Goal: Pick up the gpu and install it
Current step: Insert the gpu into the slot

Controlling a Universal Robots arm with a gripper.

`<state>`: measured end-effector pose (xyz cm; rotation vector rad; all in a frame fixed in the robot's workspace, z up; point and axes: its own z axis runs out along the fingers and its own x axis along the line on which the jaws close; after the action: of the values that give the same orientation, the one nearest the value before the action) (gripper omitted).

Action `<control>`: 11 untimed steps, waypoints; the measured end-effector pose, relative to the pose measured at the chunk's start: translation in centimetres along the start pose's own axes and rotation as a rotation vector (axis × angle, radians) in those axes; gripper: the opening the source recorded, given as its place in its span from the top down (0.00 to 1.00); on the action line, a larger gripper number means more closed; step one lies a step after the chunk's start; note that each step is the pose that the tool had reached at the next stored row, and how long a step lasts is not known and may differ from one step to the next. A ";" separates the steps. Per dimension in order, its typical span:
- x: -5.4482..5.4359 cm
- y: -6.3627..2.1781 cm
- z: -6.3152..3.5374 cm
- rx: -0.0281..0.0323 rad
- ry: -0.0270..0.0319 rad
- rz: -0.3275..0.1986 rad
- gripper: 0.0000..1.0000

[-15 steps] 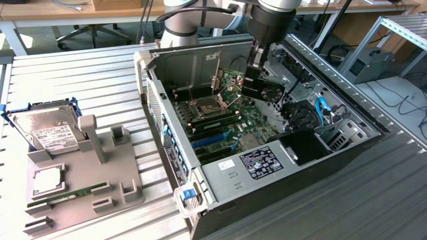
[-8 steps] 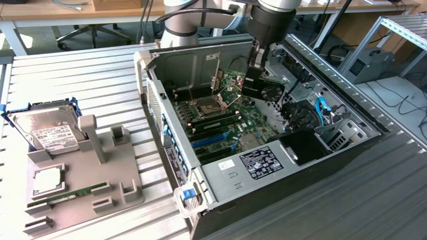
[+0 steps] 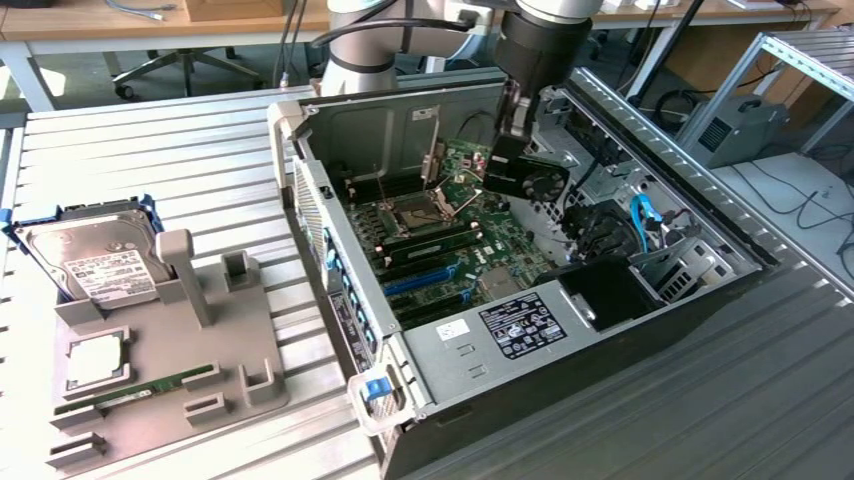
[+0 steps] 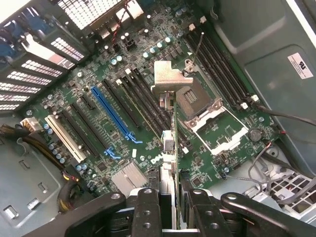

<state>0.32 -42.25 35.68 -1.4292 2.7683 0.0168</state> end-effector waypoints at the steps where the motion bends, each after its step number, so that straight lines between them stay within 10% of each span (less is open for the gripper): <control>1: 0.0 0.00 0.00 -0.0002 0.0000 -0.007 0.73; 11: 0.0 0.00 0.00 -0.0017 -0.0001 -0.058 0.73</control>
<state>0.32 -42.25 35.68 -1.5093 2.7258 0.0180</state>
